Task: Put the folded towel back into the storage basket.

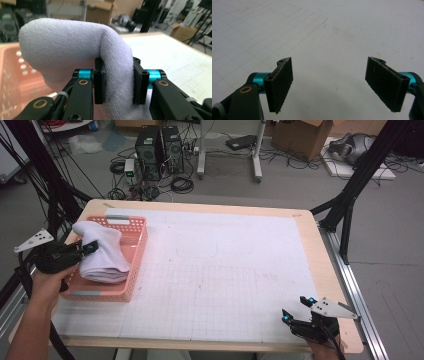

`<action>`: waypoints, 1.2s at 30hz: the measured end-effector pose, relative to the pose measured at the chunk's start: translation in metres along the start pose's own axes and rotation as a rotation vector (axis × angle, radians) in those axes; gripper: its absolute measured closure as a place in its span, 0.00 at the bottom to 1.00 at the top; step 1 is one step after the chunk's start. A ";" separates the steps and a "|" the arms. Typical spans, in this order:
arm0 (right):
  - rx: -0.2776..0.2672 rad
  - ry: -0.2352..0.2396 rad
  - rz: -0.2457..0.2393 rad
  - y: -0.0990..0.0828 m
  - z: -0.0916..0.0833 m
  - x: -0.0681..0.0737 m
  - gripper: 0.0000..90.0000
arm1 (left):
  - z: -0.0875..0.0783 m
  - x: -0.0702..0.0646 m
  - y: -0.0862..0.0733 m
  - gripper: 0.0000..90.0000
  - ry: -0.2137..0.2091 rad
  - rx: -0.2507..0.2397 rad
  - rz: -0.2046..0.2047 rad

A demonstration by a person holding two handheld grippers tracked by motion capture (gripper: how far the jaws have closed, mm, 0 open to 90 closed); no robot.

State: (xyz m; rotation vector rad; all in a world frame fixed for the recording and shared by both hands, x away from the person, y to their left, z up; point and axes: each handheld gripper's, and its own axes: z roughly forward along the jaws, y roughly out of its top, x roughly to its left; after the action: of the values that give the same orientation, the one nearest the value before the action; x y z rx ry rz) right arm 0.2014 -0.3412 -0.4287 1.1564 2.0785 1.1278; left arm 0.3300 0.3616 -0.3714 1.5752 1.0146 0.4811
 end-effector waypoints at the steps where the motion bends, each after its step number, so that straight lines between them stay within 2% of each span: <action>1: 0.002 0.002 -0.001 0.000 0.000 0.000 0.24 | 0.000 0.001 0.000 0.76 0.007 0.011 -0.006; 5: 0.001 0.002 -0.001 0.000 0.000 0.001 0.24 | -0.001 0.004 0.001 0.72 0.029 0.043 -0.042; 8: 0.003 0.003 -0.001 0.000 0.000 0.001 0.24 | -0.002 0.006 0.003 0.66 0.043 0.063 -0.090; 14: 0.000 0.004 -0.006 0.001 0.001 0.001 0.24 | -0.005 0.007 0.005 0.56 0.094 0.123 -0.125; 20: 0.003 0.004 -0.002 0.000 0.000 0.001 0.24 | -0.011 0.008 0.006 0.51 0.141 0.130 -0.116; 23: -0.002 0.004 -0.008 0.001 0.000 0.001 0.24 | -0.014 0.009 0.007 0.48 0.151 0.127 -0.122; 28: -0.002 0.003 -0.009 0.001 0.001 0.001 0.24 | -0.023 0.008 0.010 0.45 0.188 0.094 -0.114; 30: 0.002 0.006 -0.007 0.001 0.001 0.002 0.24 | -0.030 0.006 0.015 0.44 0.215 0.047 -0.096; 31: 0.000 0.004 -0.010 0.001 0.000 0.002 0.24 | -0.030 0.006 0.015 0.44 0.215 0.047 -0.096; 32: -0.001 0.004 -0.008 0.001 0.000 0.002 0.24 | -0.034 0.003 0.019 0.44 0.230 0.017 -0.078; 36: -0.002 0.006 -0.008 0.001 0.001 0.002 0.24 | -0.031 -0.004 0.021 0.43 0.204 0.023 -0.053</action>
State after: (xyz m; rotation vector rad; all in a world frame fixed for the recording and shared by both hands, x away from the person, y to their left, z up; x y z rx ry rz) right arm 0.2014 -0.3387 -0.4282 1.1440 2.0848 1.1303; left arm 0.3115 0.3765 -0.3424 1.5380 1.2179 0.6044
